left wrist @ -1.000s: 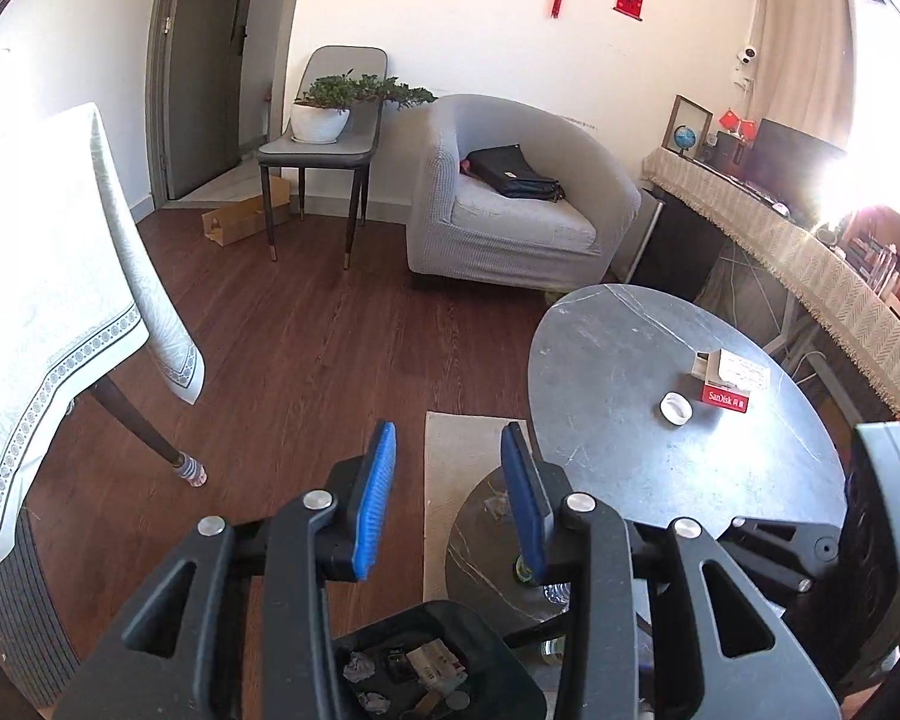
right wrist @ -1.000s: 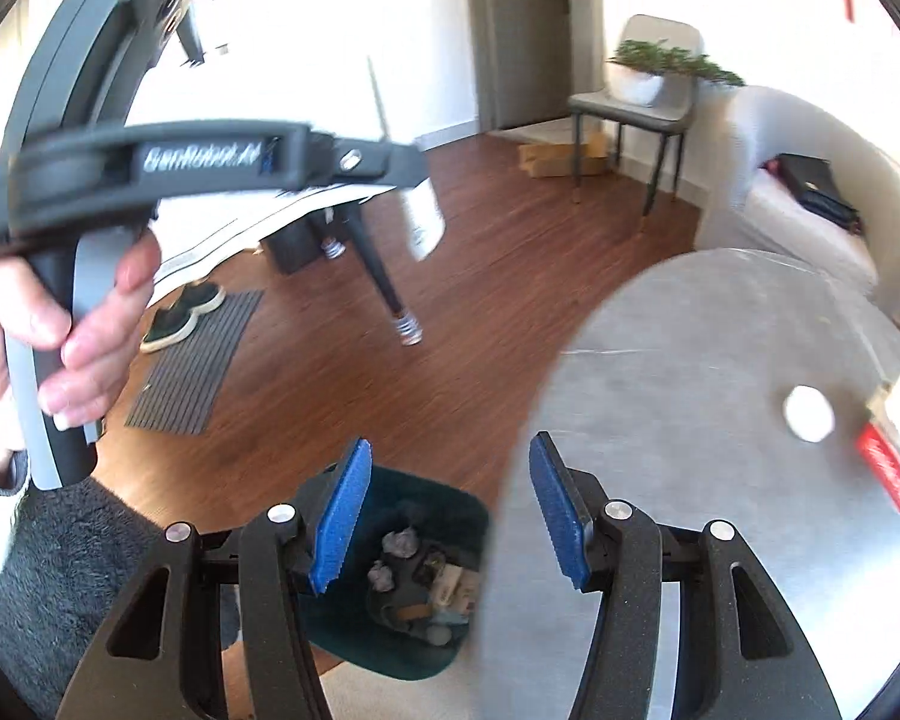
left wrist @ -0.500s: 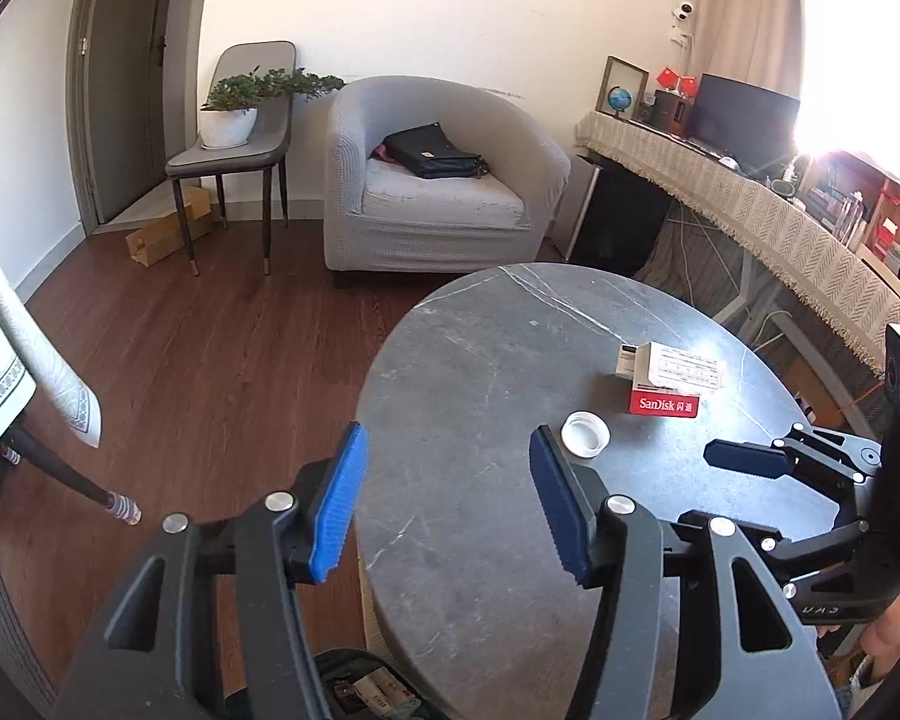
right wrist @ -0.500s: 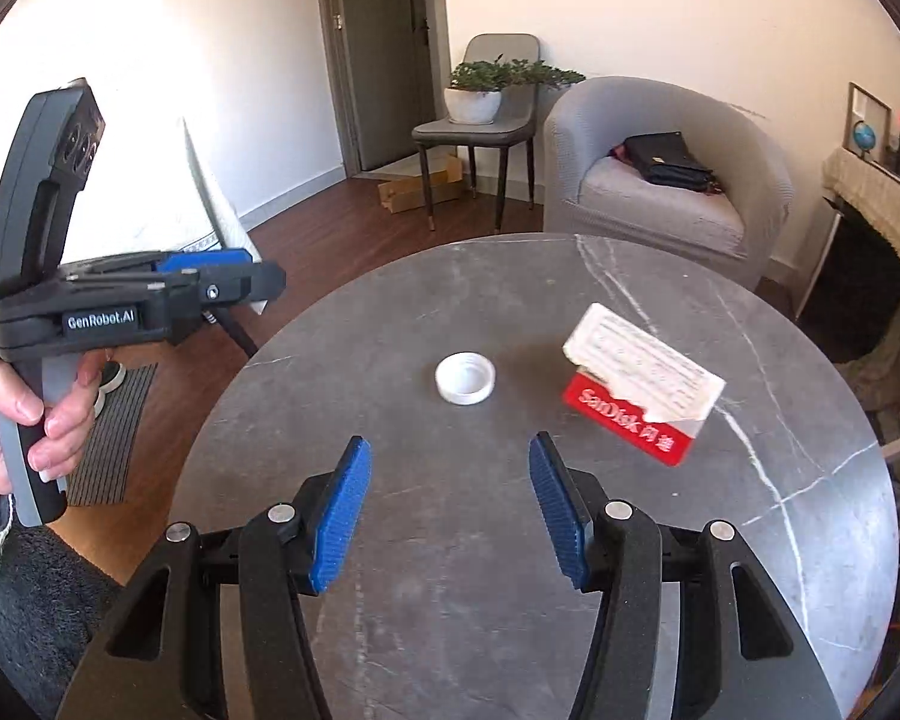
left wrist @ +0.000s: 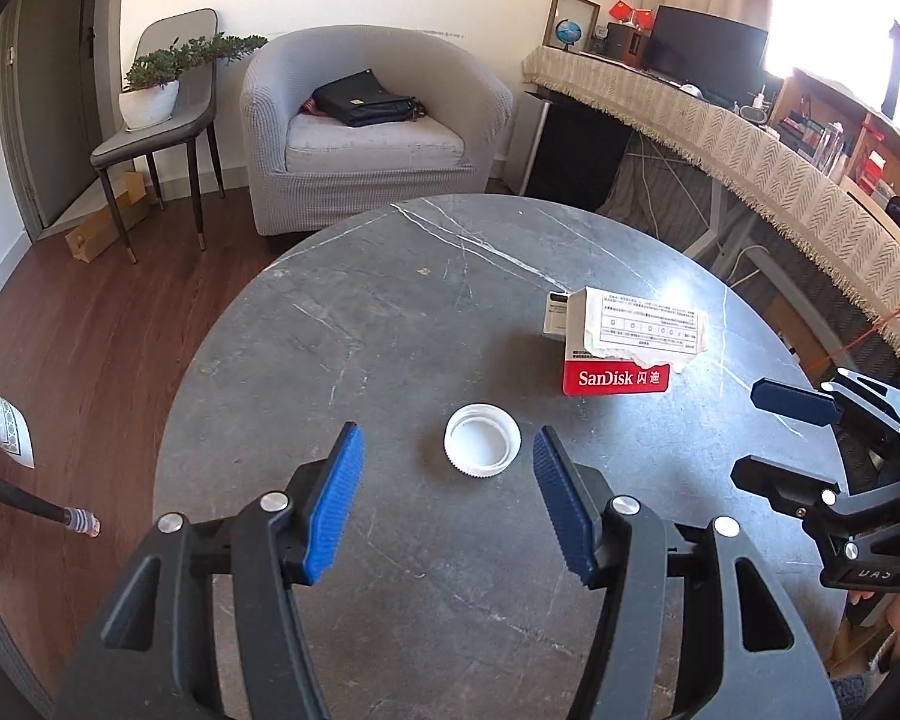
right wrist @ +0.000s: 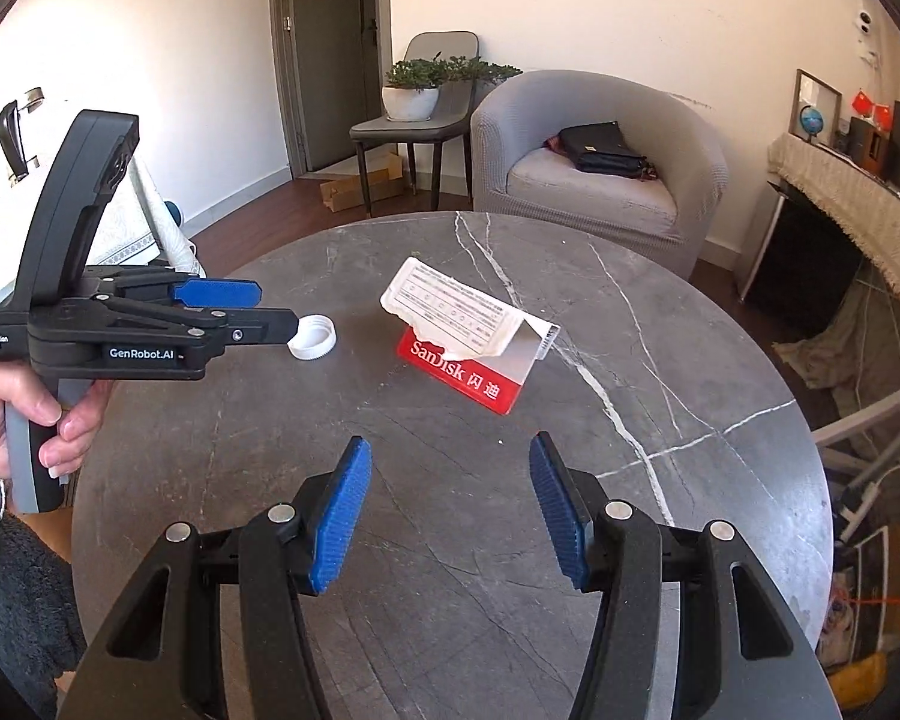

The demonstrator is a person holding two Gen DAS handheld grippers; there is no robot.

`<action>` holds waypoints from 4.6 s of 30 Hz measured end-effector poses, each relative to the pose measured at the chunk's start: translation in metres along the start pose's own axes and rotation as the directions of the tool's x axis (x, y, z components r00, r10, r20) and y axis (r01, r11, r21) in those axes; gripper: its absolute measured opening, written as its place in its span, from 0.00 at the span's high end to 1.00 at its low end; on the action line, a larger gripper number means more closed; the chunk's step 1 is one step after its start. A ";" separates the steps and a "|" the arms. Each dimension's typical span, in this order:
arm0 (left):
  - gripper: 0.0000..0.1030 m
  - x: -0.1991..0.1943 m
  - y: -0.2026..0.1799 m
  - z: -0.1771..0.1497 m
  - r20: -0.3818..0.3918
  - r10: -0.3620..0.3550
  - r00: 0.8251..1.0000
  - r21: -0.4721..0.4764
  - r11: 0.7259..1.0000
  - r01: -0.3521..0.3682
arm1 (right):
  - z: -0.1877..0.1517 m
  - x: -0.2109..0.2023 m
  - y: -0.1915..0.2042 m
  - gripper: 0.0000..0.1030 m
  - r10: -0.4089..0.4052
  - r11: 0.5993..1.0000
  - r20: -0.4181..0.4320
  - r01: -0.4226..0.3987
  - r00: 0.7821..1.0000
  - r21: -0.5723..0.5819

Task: Collect trash
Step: 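Grasp the second white cap with the left tool while the right grasps the SanDisk box, then carry the cap and SanDisk box over the green bin, then open the left tool to drop the cap while the right releases the box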

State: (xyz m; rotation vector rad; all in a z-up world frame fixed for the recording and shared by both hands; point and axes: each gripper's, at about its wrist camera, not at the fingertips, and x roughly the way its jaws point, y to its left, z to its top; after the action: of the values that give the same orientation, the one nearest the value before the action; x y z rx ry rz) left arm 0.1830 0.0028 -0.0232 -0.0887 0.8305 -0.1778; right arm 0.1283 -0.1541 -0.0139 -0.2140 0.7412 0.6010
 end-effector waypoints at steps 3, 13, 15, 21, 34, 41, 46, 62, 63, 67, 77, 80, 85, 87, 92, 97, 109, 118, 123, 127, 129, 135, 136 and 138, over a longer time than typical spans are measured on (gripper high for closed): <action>0.43 0.010 -0.006 0.003 -0.006 0.006 1.000 0.009 1.000 -0.006 | 0.002 -0.002 -0.004 0.44 0.030 0.999 0.012 -0.029 0.999 -0.036; 0.65 0.029 -0.016 0.004 -0.052 0.036 0.998 0.042 0.999 -0.034 | 0.044 0.020 0.000 0.35 -0.004 0.937 -0.032 -0.007 0.999 -0.349; 0.68 0.030 -0.018 0.004 -0.050 0.027 0.998 0.038 0.999 -0.025 | 0.047 0.027 0.008 0.34 -0.020 0.910 -0.049 -0.002 0.999 -0.414; 0.68 0.024 -0.015 0.003 -0.039 0.010 0.999 0.010 1.000 -0.009 | 0.056 0.055 0.023 0.34 -0.040 0.858 -0.109 -0.022 0.993 -0.513; 0.68 -0.004 0.000 0.000 -0.008 -0.016 1.000 -0.025 1.000 0.016 | 0.060 0.071 0.010 0.65 -0.062 0.892 -0.139 -0.008 0.988 -0.452; 0.68 -0.025 0.011 -0.009 -0.003 -0.014 1.000 -0.023 1.000 0.014 | 0.056 0.059 0.020 0.65 -0.041 0.915 -0.137 -0.018 0.990 -0.404; 0.68 -0.043 0.020 -0.014 0.010 -0.008 1.000 -0.025 1.000 0.008 | 0.057 0.039 0.030 0.65 0.011 0.943 -0.095 -0.042 0.995 -0.329; 0.68 -0.108 0.085 -0.070 0.019 0.058 0.998 -0.079 0.995 -0.056 | 0.047 0.005 0.105 0.65 0.105 0.982 -0.036 -0.109 0.994 -0.151; 0.68 -0.111 0.090 -0.073 0.014 0.062 0.998 -0.085 0.994 -0.061 | 0.046 0.005 0.111 0.65 0.113 0.983 -0.036 -0.117 0.993 -0.142; 0.68 -0.120 0.108 -0.086 0.000 0.091 0.996 -0.101 0.991 -0.091 | 0.040 0.004 0.133 0.65 0.141 0.982 -0.046 -0.146 0.989 -0.124; 0.68 -0.124 0.126 -0.120 -0.061 0.135 0.989 -0.124 0.982 -0.142 | 0.028 -0.005 0.174 0.65 0.230 0.966 -0.044 -0.233 0.972 -0.111; 0.68 -0.117 0.130 -0.135 -0.100 0.139 0.985 -0.127 0.980 -0.151 | 0.032 -0.011 0.185 0.65 0.250 0.959 -0.036 -0.252 0.968 -0.127; 0.68 -0.106 0.135 -0.153 -0.153 0.139 0.979 -0.123 0.980 -0.158 | 0.035 -0.017 0.195 0.65 0.260 0.954 -0.033 -0.262 0.965 -0.149; 0.68 -0.103 0.136 -0.158 -0.168 0.130 0.977 -0.130 0.980 -0.153 | 0.034 -0.013 0.199 0.65 0.267 0.952 -0.045 -0.271 0.963 -0.145; 0.68 -0.094 0.136 -0.173 -0.219 0.100 0.971 -0.143 0.981 -0.133 | 0.027 0.000 0.211 0.65 0.274 0.947 -0.083 -0.284 0.958 -0.148; 0.68 -0.084 0.139 -0.191 -0.271 0.101 0.957 -0.145 0.979 -0.144 | 0.025 0.005 0.227 0.65 0.276 0.940 -0.108 -0.292 0.955 -0.174; 0.68 -0.058 0.147 -0.232 -0.395 0.075 0.916 -0.136 0.981 -0.139 | 0.026 0.022 0.248 0.65 0.271 0.939 -0.150 -0.296 0.951 -0.176; 0.56 -0.076 0.166 -0.237 -0.351 0.069 0.934 -0.174 0.975 -0.137 | 0.029 0.032 0.275 0.65 0.277 0.928 -0.174 -0.310 0.945 -0.205; 0.57 -0.097 0.193 -0.232 -0.313 0.100 0.944 -0.239 0.954 -0.181 | 0.026 0.042 0.288 0.65 0.272 0.924 -0.197 -0.313 0.942 -0.220; 0.61 -0.117 0.212 -0.224 -0.261 0.119 0.958 -0.287 0.938 -0.194 | 0.019 0.054 0.301 0.65 0.252 0.920 -0.228 -0.306 0.941 -0.246; 0.64 -0.128 0.220 -0.219 -0.232 0.126 0.964 -0.303 0.933 -0.195 | 0.015 0.061 0.307 0.65 0.251 0.916 -0.246 -0.312 0.936 -0.252; 0.73 -0.153 0.230 -0.203 -0.159 0.140 0.977 -0.334 0.924 -0.186 | -0.006 0.087 0.320 0.65 0.218 0.913 -0.318 -0.307 0.923 -0.267; 0.74 -0.158 0.231 -0.200 -0.148 0.144 0.978 -0.334 0.924 -0.186 | -0.010 0.091 0.321 0.65 0.215 0.913 -0.332 -0.310 0.918 -0.265; 0.77 -0.165 0.231 -0.194 -0.125 0.159 0.979 -0.330 0.924 -0.192 | -0.020 0.099 0.323 0.65 0.206 0.911 -0.360 -0.313 0.910 -0.269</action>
State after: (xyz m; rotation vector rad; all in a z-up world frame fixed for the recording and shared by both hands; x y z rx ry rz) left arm -0.0415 0.2590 -0.0675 -0.3332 0.9552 0.1348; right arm -0.0137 0.1444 -0.0887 -0.5319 0.9994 0.9623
